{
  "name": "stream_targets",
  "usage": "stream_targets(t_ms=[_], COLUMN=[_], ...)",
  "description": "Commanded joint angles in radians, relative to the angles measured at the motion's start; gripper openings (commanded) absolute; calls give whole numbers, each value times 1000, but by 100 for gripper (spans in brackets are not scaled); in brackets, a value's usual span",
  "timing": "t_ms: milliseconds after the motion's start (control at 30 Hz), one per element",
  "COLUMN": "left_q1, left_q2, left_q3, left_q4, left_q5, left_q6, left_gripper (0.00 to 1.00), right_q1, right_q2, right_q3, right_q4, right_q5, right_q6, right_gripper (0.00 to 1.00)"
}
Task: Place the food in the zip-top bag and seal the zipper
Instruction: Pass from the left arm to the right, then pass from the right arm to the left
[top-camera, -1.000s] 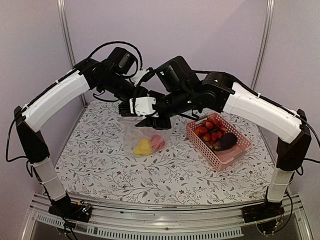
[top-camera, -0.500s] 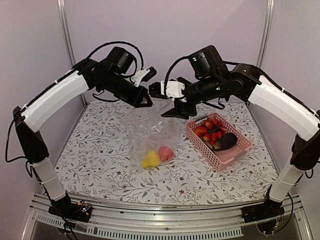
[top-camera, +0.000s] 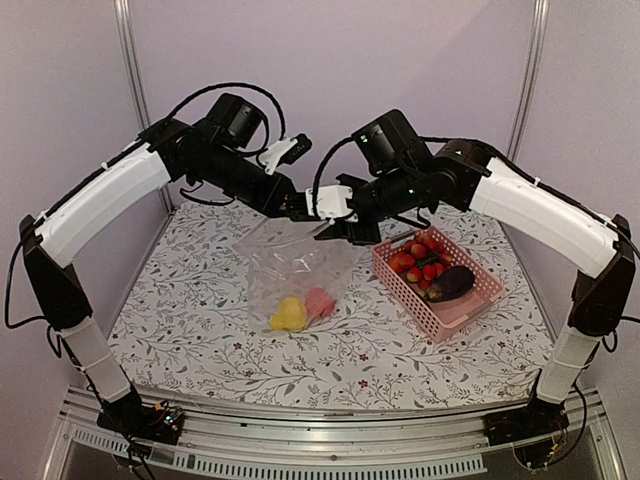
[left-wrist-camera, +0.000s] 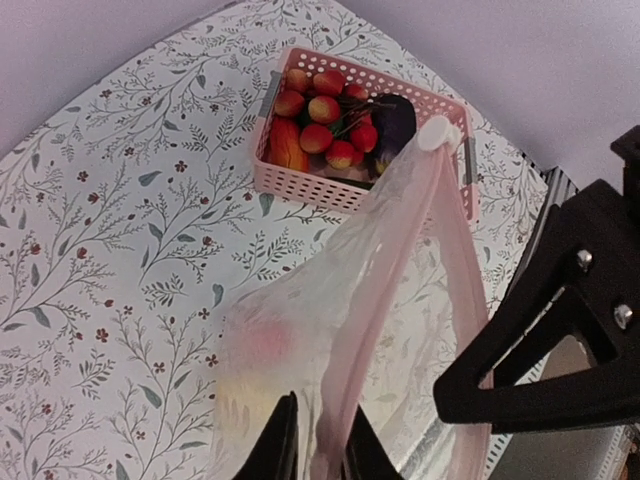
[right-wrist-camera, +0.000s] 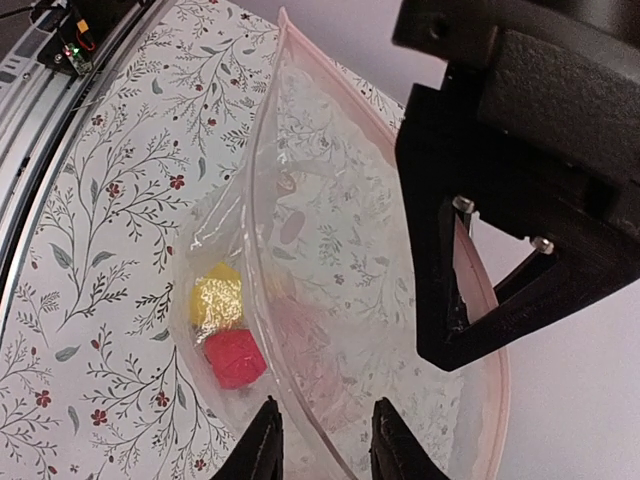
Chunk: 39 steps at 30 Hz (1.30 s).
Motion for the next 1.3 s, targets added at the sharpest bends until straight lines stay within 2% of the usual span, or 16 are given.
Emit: stream_targets(t_ms=[0, 200, 267, 333, 400, 600, 867, 933, 1000, 1133, 1200, 1267], left_q1=[10, 9, 10, 10, 8, 11, 18, 36, 59, 96, 97, 93], left_q2=[-15, 15, 11, 4, -10, -16, -23, -38, -58, -103, -111, -119], left_q3=[-22, -3, 9, 28, 31, 24, 42, 41, 35, 34, 40, 30], left_q4=[-2, -39, -37, -35, -26, -30, -37, -38, -49, -66, -73, -55], left_q5=[8, -34, -36, -48, -58, -57, -109, -150, -222, -494, -513, -447], left_q6=[11, 18, 9, 2, 3, 10, 0, 11, 33, 113, 154, 150], left_gripper=[17, 7, 8, 17, 18, 1, 0, 0, 0, 0, 0, 0], right_q1=[3, 4, 4, 5, 5, 4, -10, -52, -126, -323, -428, -516], right_q2=[14, 12, 9, 5, 5, 8, -19, -51, -80, -145, -178, -199], right_q3=[-10, -20, -20, -19, -18, -19, 37, 63, 70, -25, -113, -207], right_q4=[-14, -19, -20, -23, -22, -23, -46, -55, -55, -5, 19, 38], right_q5=[-19, -30, -30, -31, -30, -35, -95, -162, -238, -335, -374, -391], right_q6=[-27, -20, -20, -19, -19, -14, 51, 93, 141, 263, 306, 345], right_gripper=[28, 25, 24, 23, 23, 23, 23, 26, 37, 43, 43, 43])
